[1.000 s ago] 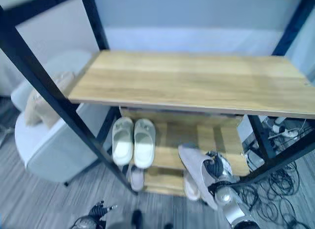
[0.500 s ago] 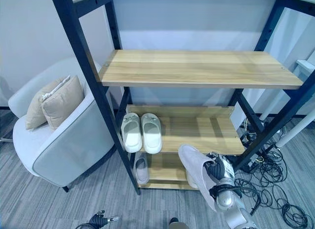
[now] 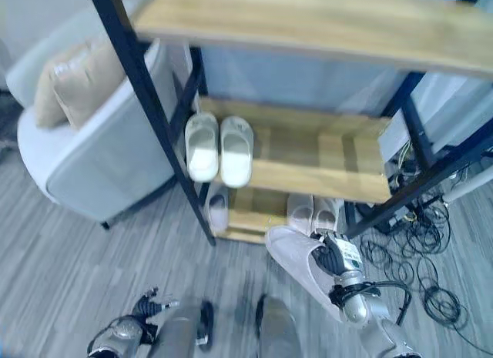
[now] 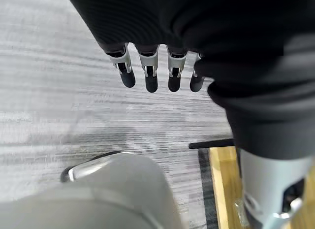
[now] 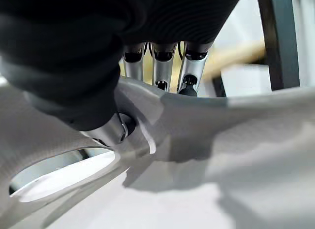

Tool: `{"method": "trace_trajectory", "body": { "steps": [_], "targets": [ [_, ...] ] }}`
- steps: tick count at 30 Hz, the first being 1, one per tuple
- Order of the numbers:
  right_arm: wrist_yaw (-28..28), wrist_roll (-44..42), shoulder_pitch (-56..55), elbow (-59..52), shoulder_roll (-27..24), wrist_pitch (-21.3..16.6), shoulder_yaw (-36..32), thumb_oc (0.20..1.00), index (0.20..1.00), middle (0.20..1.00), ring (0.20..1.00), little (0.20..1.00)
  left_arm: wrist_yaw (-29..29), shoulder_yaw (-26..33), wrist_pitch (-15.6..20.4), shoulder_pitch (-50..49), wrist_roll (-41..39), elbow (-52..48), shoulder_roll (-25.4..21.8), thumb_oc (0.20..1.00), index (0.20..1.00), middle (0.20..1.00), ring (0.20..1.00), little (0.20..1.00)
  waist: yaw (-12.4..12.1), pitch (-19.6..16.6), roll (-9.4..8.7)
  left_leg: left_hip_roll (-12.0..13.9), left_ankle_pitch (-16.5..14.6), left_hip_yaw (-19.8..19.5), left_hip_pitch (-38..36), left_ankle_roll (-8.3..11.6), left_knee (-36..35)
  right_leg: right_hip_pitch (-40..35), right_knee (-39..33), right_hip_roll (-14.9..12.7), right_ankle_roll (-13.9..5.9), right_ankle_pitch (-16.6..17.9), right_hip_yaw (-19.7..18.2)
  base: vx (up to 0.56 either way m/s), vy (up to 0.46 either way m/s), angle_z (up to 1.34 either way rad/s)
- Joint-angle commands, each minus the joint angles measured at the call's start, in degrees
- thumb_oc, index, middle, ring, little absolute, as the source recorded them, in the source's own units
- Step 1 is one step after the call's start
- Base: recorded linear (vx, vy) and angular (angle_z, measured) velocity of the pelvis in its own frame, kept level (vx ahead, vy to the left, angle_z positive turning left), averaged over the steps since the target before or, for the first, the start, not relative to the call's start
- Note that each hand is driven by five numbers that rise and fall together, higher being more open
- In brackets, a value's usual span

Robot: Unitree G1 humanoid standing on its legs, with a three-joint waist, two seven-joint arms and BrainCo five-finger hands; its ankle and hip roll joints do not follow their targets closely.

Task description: Arrange the slippers neatly on the shoe rack.

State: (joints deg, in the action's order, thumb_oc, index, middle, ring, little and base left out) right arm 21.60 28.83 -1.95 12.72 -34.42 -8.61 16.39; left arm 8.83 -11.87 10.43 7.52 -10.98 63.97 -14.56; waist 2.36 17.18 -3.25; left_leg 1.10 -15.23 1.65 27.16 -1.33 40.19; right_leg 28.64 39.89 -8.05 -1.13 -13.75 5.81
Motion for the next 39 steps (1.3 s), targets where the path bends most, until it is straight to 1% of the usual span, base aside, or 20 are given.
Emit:
{"method": "trace_trajectory", "body": {
  "steps": [1, 2, 5, 6, 10, 12, 14, 16, 17, 18, 19, 22, 23, 24, 26, 27, 30, 31, 33, 39],
  "targets": [
    [0.46, -4.37, 3.05, -4.55, -0.02, -3.89, 2.0, 0.2, 0.2, 0.2, 0.2, 0.2, 2.04, -0.88, 2.97, -2.59, -6.66, -2.14, 0.8, 1.0, 1.0, 1.0, 1.0, 1.0, -1.34, -4.39, 0.36, -1.2, -4.93, -1.64, 2.3, -3.31, 4.65, 0.85, -0.57, -2.11, -1.63, 1.63, -2.24, -0.05, -0.122, 0.14],
    [-0.96, -8.66, 3.89, -5.75, -0.15, -5.46, 3.61, 0.2, 0.2, 0.2, 0.2, 0.2, 2.61, -1.03, 3.46, -2.41, -9.17, -4.12, 0.53, 1.0, 1.0, 1.0, 1.0, 1.0, -1.77, -4.51, 0.53, -0.86, -7.15, -2.55, 5.5, -3.1, 8.14, 4.41, 2.99, -1.43, -1.5, -0.8, -2.86, -0.01, -0.101, 0.24],
    [-0.63, -11.66, 8.27, -2.84, 0.68, -6.35, 6.34, 0.2, 0.2, 0.2, 0.2, 0.2, 3.3, -1.82, 4.71, -2.49, -11.72, -6.88, 0.06, 1.0, 1.0, 1.0, 1.0, 1.0, -2.42, -4.42, 0.77, -0.66, -7.9, -2.68, 12.81, -3.19, 13.32, 11.71, 7.76, -0.67, -0.7, -2.32, -3.15, -0.07, -0.095, -0.05],
    [0.3, -12.24, 10.89, -2.28, 1.22, -6.15, 7.32, 0.2, 0.2, 0.2, 0.2, 0.2, 3.71, -1.95, 5.03, -2.36, -14.25, -8.98, 0.05, 1.0, 1.0, 1.0, 1.0, 1.0, -2.73, -4.42, 0.95, -0.83, -8.44, -2.97, 17.38, -3.15, 16.49, 16.24, 10.78, -0.24, -0.12, -3.55, -3.35, -0.09, -0.114, -0.09],
    [2.32, -12.47, 18.22, -1.0, 1.81, -5.63, 8.31, 0.2, 0.2, 0.2, 0.2, 0.2, 4.78, -1.99, 6.06, -0.47, -18.82, -11.35, 0.2, 1.0, 1.0, 1.0, 1.0, 1.0, -3.24, -5.21, 1.75, -0.61, -10.12, -3.41, 29.06, -3.16, 24.64, 28.05, 19.06, -0.09, 1.09, -6.18, -4.44, -0.07, -0.096, 0.09],
    [4.25, -13.14, 27.5, 1.56, 1.03, -4.36, 8.6, 0.2, 0.2, 0.2, 0.2, 0.2, 4.61, -1.54, 6.78, 2.92, -25.01, -14.04, 0.0, 1.0, 1.0, 1.0, 1.0, 1.0, -3.83, -5.8, 2.61, 0.04, -12.52, -3.99, 39.2, -3.09, 33.49, 38.24, 28.2, -0.38, 2.18, -8.82, -5.91, -0.02, -0.099, 0.01],
    [4.63, -12.57, 30.05, 1.55, 0.44, -3.97, 9.12, 0.2, 0.2, 0.2, 0.2, 0.2, 4.54, -1.54, 6.76, 4.64, -25.36, -14.29, -0.16, 1.0, 1.0, 1.0, 1.0, 1.0, -3.77, -5.99, 2.71, 0.14, -13.37, -4.3, 41.56, -3.08, 36.0, 40.41, 30.6, -0.37, 2.39, -9.67, -6.29, 0.04, -0.058, -0.01],
    [6.34, -13.77, 41.24, 7.5, 0.55, -2.71, 11.38, 0.2, 0.2, 0.2, 0.2, 0.2, 4.82, -2.72, 7.39, 10.26, -28.06, -16.39, -1.91, 1.0, 1.0, 1.0, 1.0, 1.0, -4.27, -5.73, 3.23, 0.27, -16.7, -4.21, 49.8, -3.48, 45.93, 48.9, 40.65, -0.16, 3.38, -12.71, -7.34, 0.16, -0.109, 0.06],
    [7.75, -15.64, 48.33, 13.7, 0.72, -2.64, 12.02, 0.2, 0.2, 0.2, 0.2, 0.2, 8.3, -4.21, 15.5, 10.42, -19.24, -17.38, -4.05, 1.0, 1.0, 1.0, 1.0, 1.0, -5.4, -5.44, 2.92, -0.49, -18.24, -4.69, 53.51, -3.18, 51.41, 53.02, 46.65, 0.08, 3.7, -14.37, -7.95, 0.19, -0.108, 0.01],
    [7.29, -14.3, 52.18, 12.95, 0.53, -2.11, 15.66, 0.2, 0.2, 0.2, 0.2, 0.2, 12.95, -5.15, 12.52, 18.82, -19.01, -17.82, -6.9, 1.0, 1.0, 1.0, 1.0, 1.0, -5.08, -5.44, 2.73, -0.24, -18.87, -4.33, 54.84, -3.06, 53.26, 54.09, 48.3, -0.1, 3.53, -14.98, -8.2, 0.2, -0.107, -0.02],
    [8.55, -15.92, 55.8, 15.82, 1.38, -1.09, 16.93, 0.2, 0.2, 0.2, 0.2, 0.2, 15.78, -7.07, 10.56, 29.35, -19.81, -22.27, -6.66, 1.0, 1.0, 1.0, 1.0, 1.0, -4.23, -4.71, 2.75, -0.13, -20.68, -4.18, 57.62, -2.9, 57.89, 56.89, 52.87, -0.35, 3.62, -16.62, -8.67, 0.16, -0.068, 0.15],
    [8.47, -15.8, 64.78, 24.19, 2.02, 0.07, 19.96, 0.2, 0.2, 0.2, 0.2, 0.2, 17.66, -9.03, 9.6, 40.79, -18.46, -16.88, -9.84, 1.0, 1.0, 1.0, 1.0, 1.0, -3.58, -3.6, 2.98, -0.15, -23.61, -3.93, 61.68, -2.5, 66.25, 61.2, 61.84, -0.56, 3.56, -19.67, -9.58, 0.17, -0.052, 0.27],
    [8.25, -17.25, 69.94, 28.37, 2.96, 1.16, 22.11, 0.2, 0.2, 0.2, 0.2, 0.2, 17.44, -9.68, 8.71, 47.29, -21.13, -13.03, -11.6, 1.0, 1.0, 1.0, 1.0, 1.0, -3.13, -2.31, 3.07, 0.14, -25.37, -4.11, 61.99, -2.31, 70.04, 61.26, 65.88, -0.62, 3.32, -21.27, -9.98, 0.14, -0.035, -0.08],
    [8.26, -17.28, 70.14, 28.48, 2.96, 1.12, 22.14, 0.2, 0.2, 0.2, 0.2, 0.2, 17.37, -9.65, 8.75, 47.49, -21.2, -12.9, -11.65, 1.0, 1.0, 1.0, 1.0, 1.0, -3.04, -2.1, 3.14, 0.06, -25.36, -4.16, 62.06, -2.33, 70.18, 61.26, 66.02, -0.71, 3.33, -21.33, -9.95, 0.12, -0.027, -0.05],
    [7.55, -20.01, 75.22, 34.66, 4.86, 1.97, 23.95, 0.2, 0.2, 0.2, 0.2, 0.2, 17.32, -10.83, 7.76, 53.8, -22.61, -7.38, -12.36, 1.0, 1.0, 1.0, 1.0, 1.0, -2.69, -0.45, 3.4, 0.31, -26.76, -4.8, 62.56, -1.96, 74.1, 61.3, 70.11, -1.04, 3.06, -22.65, -10.4, 0.11, -0.021, 0.05],
    [7.49, -25.95, 80.48, 40.71, 7.25, 1.76, 24.72, 0.2, 0.2, 0.2, 0.2, 0.2, 15.83, -11.72, 6.61, 61.25, -27.42, 0.23, -13.78, 1.0, 1.0, 1.0, 1.0, 1.0, -2.56, 1.61, 3.57, 0.46, -28.6, -5.48, 62.78, -1.42, 78.93, 61.32, 75.08, -0.96, 2.94, -24.14, -11.02, 0.13, -0.021, 0.09],
    [7.72, -29.73, 85.03, 47.39, 10.04, 1.89, 25.76, 0.2, 0.2, 0.2, 0.2, 0.2, 15.44, -13.6, 5.14, 67.09, -28.77, 6.19, -14.43, 1.0, 1.0, 1.0, 1.0, 1.0, -2.41, 3.36, 3.22, 0.7, -29.98, -5.5, 62.8, -1.08, 82.45, 61.32, 79.07, -0.87, 2.83, -24.82, -12.02, 0.05, -0.007, 0.04],
    [8.23, -33.68, 86.83, 50.86, 12.05, 1.2, 25.56, 0.2, 0.2, 0.2, 0.2, 0.2, 15.46, -14.5, 4.27, 69.77, -29.29, 9.1, -14.28, 1.0, 1.0, 1.0, 1.0, 1.0, -2.36, 4.23, 3.4, 0.92, -30.53, -5.44, 62.8, -1.1, 84.13, 61.32, 80.94, -0.63, 2.66, -24.96, -12.7, 0.0, 0.0, 0.0],
    [8.79, -37.48, 88.25, 53.67, 13.37, 0.4, 25.32, 0.2, 0.2, 0.2, 0.2, 0.2, 15.26, -15.28, 3.48, 72.36, -30.0, 11.62, -14.46, 1.0, 1.0, 1.0, 1.0, 1.0, -2.42, 5.33, 3.44, 0.81, -31.09, -5.35, 62.8, -1.08, 86.0, 61.32, 82.86, -0.39, 2.77, -25.36, -13.39, 0.0, 0.0, 0.0],
    [8.52, -43.3, 90.25, 58.78, 14.86, 0.8, 26.6, 0.2, 0.2, 0.2, 0.2, 0.2, 14.32, -14.82, 1.22, 73.46, -32.36, 17.11, -14.83, 1.0, 1.0, 1.0, 1.0, 1.0, -2.79, 7.75, 3.37, -0.02, -32.35, -5.26, 62.8, -1.3, 91.22, 61.32, 87.68, 0.37, 2.43, -25.77, -15.26, 0.0, 0.004, -0.01]
  ]
}}
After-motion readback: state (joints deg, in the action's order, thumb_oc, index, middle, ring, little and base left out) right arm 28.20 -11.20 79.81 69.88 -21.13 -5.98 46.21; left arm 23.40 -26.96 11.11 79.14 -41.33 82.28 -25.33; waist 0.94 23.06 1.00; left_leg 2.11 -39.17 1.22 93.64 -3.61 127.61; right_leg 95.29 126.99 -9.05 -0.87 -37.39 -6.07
